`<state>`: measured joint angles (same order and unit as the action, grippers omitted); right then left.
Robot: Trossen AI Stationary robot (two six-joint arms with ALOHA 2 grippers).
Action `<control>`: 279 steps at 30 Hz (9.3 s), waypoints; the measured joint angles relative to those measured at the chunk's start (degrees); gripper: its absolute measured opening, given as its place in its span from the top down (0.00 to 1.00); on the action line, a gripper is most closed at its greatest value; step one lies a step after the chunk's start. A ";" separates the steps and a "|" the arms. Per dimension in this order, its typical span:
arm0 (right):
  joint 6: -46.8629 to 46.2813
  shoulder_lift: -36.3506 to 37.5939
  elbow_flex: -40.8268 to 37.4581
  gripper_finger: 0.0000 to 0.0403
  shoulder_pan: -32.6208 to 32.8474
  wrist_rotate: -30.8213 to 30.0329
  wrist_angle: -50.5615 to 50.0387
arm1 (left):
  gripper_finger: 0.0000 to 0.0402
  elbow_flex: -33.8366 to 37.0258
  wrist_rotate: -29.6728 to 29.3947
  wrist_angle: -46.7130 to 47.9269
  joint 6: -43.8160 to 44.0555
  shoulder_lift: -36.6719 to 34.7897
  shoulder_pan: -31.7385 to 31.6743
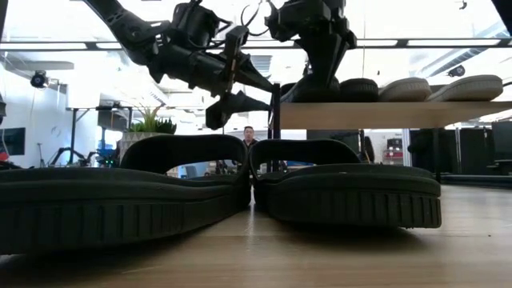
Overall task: Pick and place slides into the shelf
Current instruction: Put the black slide on the shelf, then put the black slide under the shelf
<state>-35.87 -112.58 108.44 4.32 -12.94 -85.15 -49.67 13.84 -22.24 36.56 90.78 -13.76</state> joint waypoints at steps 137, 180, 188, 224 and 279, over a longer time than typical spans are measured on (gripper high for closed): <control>-49.19 -17.26 -5.90 0.97 32.09 -9.24 -4.81 | 0.71 0.83 -49.08 73.81 14.03 -16.68 55.74; -39.85 -5.76 -22.35 0.97 31.27 -14.37 -4.66 | 0.71 0.50 -48.53 73.74 14.27 -17.88 55.74; -34.86 4.71 -36.98 0.97 31.27 -15.29 -3.88 | 0.71 0.39 -48.17 73.74 15.81 -17.86 55.72; -23.24 8.18 -55.77 0.59 25.74 -13.98 2.44 | 0.71 0.22 -47.86 73.76 15.38 -17.86 49.08; -95.69 -20.76 8.74 0.45 34.88 -38.99 55.25 | 0.71 0.55 -41.32 75.63 12.40 -19.14 50.21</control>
<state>-131.57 -133.34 117.18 39.20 -51.93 -29.90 -49.12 -27.49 53.39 48.96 71.64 36.45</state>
